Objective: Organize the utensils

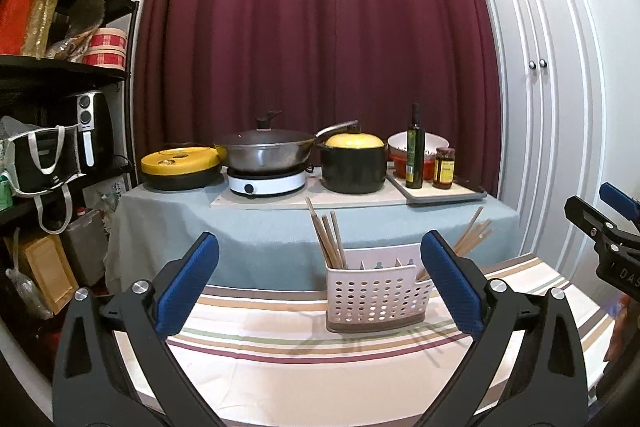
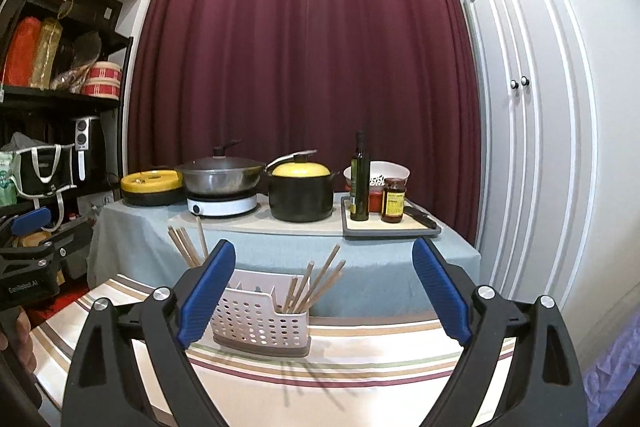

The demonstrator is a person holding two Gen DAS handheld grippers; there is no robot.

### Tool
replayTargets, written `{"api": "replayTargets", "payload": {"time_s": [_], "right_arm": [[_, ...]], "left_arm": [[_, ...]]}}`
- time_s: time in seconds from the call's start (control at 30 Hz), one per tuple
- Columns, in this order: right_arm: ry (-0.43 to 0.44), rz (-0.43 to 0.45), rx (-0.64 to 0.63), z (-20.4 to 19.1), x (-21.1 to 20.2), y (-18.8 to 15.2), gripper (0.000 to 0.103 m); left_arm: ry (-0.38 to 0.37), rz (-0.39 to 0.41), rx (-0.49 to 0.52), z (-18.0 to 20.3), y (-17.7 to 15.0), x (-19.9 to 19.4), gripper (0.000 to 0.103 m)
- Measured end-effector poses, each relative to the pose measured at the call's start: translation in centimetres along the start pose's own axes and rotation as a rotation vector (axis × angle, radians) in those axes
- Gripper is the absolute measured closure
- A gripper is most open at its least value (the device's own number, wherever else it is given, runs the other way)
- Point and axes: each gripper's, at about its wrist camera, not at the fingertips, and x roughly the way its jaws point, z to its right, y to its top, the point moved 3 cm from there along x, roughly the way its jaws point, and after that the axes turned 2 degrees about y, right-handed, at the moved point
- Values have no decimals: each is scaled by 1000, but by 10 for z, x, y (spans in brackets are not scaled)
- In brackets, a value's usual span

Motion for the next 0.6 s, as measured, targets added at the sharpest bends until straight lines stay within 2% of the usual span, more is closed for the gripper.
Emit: {"api": "replayTargets", "payload": {"time_s": [0.6], "right_arm": [[5,84,-7,-10,-45,21,15]], "left_arm": [[12,74,-8,-9,15,-54,4]]}}
